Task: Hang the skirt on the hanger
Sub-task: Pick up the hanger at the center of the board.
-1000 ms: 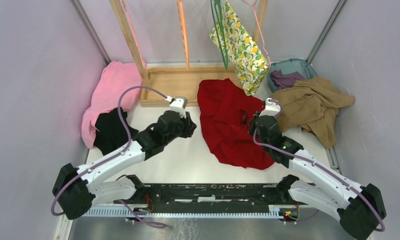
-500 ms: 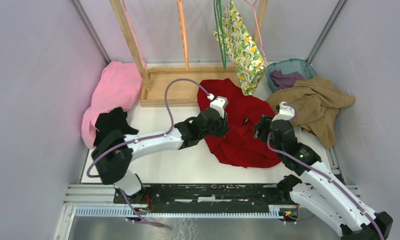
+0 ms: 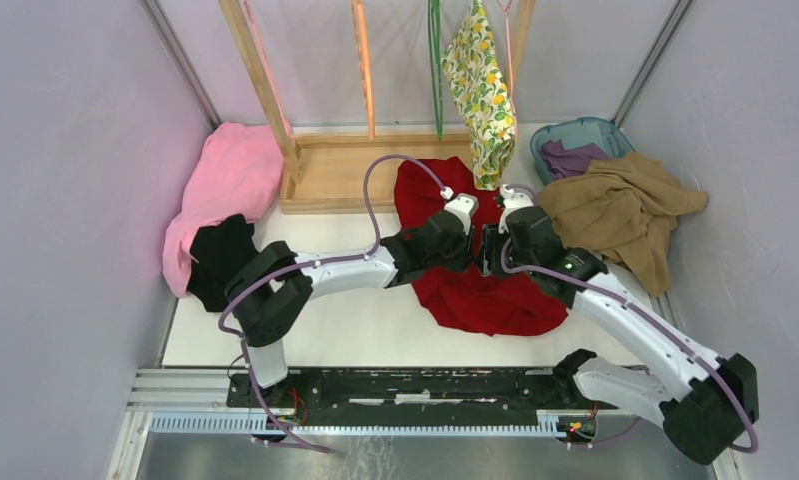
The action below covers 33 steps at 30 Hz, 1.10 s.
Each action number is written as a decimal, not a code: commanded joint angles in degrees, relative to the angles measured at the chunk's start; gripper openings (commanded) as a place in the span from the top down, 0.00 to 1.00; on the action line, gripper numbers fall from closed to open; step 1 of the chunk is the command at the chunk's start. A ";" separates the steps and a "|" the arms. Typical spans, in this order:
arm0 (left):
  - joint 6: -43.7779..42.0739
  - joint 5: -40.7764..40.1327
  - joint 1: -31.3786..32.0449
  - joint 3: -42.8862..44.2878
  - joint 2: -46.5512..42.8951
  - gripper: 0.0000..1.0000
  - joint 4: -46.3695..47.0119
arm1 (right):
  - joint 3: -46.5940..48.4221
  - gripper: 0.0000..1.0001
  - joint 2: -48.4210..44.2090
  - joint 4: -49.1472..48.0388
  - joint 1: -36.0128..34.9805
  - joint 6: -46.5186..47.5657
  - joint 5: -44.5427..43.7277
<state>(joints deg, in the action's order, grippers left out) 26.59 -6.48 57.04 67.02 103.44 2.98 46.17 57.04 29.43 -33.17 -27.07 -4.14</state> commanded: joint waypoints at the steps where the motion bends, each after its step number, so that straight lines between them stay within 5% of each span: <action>1: -4.34 -3.93 -0.27 3.11 1.59 0.73 1.31 | 1.78 0.55 5.87 -3.12 0.12 1.23 3.07; 7: -4.56 -7.50 -5.06 1.71 1.09 0.75 3.65 | -0.02 0.58 11.69 -6.35 4.70 0.83 2.03; 12: -5.84 -8.22 -6.63 0.13 -3.52 0.75 2.98 | 0.54 0.50 14.98 -9.16 8.48 1.13 -0.03; 26: -2.66 0.06 -5.30 -4.69 -9.84 0.75 4.11 | 2.55 0.51 22.82 -27.56 18.16 -2.67 0.79; 33: -1.90 3.43 -2.55 -1.99 -4.34 0.76 6.15 | 2.51 0.52 24.17 -34.75 19.98 -4.15 0.32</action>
<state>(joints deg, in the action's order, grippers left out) 23.38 -6.24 53.19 62.50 96.09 5.08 46.39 80.49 3.68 -14.17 -29.65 -3.49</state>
